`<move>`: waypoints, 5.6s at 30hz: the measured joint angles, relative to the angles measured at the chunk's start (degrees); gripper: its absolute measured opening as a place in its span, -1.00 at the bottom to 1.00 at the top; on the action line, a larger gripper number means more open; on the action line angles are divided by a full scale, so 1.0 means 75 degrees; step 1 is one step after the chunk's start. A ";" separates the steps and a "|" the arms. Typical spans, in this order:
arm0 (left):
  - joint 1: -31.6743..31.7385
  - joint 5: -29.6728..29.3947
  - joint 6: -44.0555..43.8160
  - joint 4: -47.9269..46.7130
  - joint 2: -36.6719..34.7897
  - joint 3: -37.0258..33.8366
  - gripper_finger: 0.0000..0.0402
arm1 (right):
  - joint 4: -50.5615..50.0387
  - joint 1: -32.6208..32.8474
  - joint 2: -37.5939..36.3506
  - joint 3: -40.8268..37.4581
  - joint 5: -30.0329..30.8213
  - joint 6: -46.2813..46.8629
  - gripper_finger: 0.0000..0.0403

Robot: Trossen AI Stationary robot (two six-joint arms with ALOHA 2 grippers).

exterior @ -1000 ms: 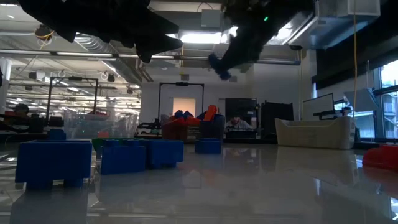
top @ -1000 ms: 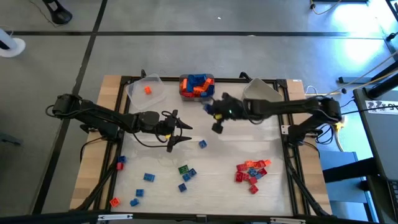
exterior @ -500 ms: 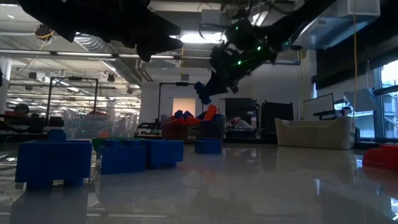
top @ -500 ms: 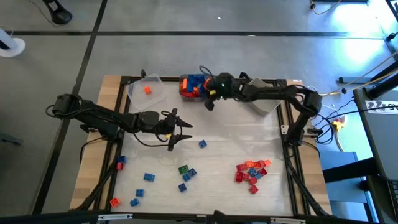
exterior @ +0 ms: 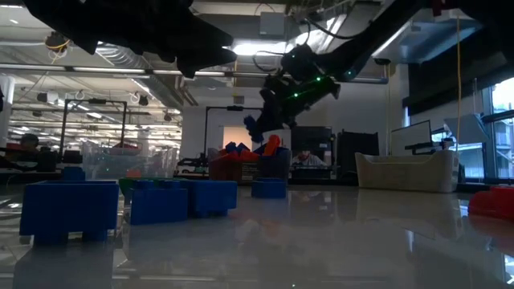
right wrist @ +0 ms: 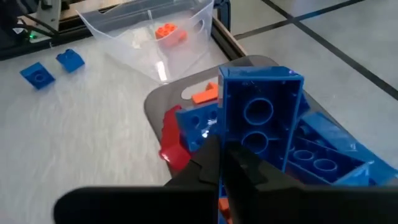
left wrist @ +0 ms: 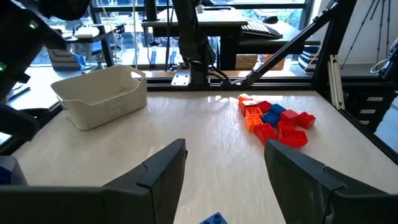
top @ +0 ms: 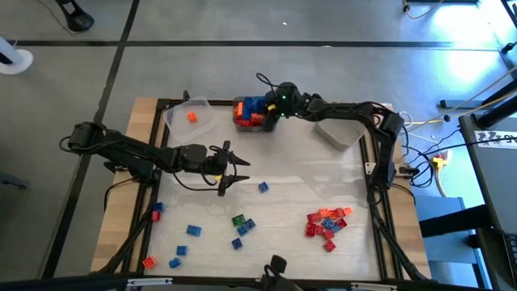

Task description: Sort blocks by size

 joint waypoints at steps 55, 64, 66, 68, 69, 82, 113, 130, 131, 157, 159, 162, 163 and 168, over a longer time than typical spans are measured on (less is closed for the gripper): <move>0.3173 -0.1241 -0.0224 -0.1415 0.0452 0.1133 0.00 | -0.0585 0.0225 -0.0180 0.0007 0.0447 -0.0973 -0.18; 0.3918 -0.0654 0.0171 -0.1080 0.2125 0.2332 -0.54 | -0.0408 0.0225 -0.0180 0.0006 0.0415 -0.0976 -0.18; 0.3984 -0.0762 0.0300 -0.1134 0.2486 0.2656 -0.67 | -0.0411 0.0225 -0.0180 0.0007 0.0415 -0.0976 -0.18; 0.4039 -0.0859 0.0413 -0.1123 0.2786 0.2963 -0.77 | -0.0414 0.0225 -0.0180 0.0006 0.0415 -0.0976 -0.18; 0.4067 -0.0897 0.0445 -0.1126 0.2895 0.3077 -0.81 | -0.0419 0.0228 -0.0180 0.0006 0.0415 -0.0976 -0.18; 0.4450 -0.0989 0.0611 -0.1626 0.3308 0.3386 -0.95 | -0.0643 0.0225 -0.0180 -0.0002 0.0557 -0.1236 -0.18; 0.3311 -0.0985 0.0838 -0.4459 0.1388 0.3378 -0.95 | -0.1811 0.0604 -0.1416 0.0013 0.0858 -0.1367 -0.18; -0.0976 -0.2079 -0.1537 -0.7999 0.0472 0.3354 -0.95 | -0.5399 0.4058 -0.2581 -0.0604 0.1402 -0.0863 -0.18; -0.1254 -0.2212 -0.1707 -0.7936 0.0472 0.3332 -0.95 | -0.5351 0.4191 -0.2581 -0.0725 0.1406 -0.0760 -0.18; -0.3640 -0.2474 -0.2625 -0.3949 0.0460 0.1524 -0.58 | 0.1405 0.6491 -0.2555 -0.3601 0.2156 0.0647 -0.18; -0.3622 -0.2448 -0.2550 -0.3961 0.0460 0.1530 -0.37 | 0.1454 0.6493 -0.2555 -0.3601 0.2201 0.0627 -0.18; -0.3611 -0.2314 -0.2444 -0.4048 0.0460 0.1546 -0.07 | 0.1416 0.6485 -0.2555 -0.3601 0.2222 0.0622 -0.18; -0.3608 -0.2136 -0.2539 -0.4184 0.0460 0.1610 0.02 | 0.1416 0.6476 -0.2555 -0.3601 0.2225 0.0615 -0.18; -0.3810 -0.1286 -0.3532 -0.5693 0.0460 0.2199 0.32 | 0.1413 0.6473 -0.2553 -0.3601 0.2240 0.0493 -0.18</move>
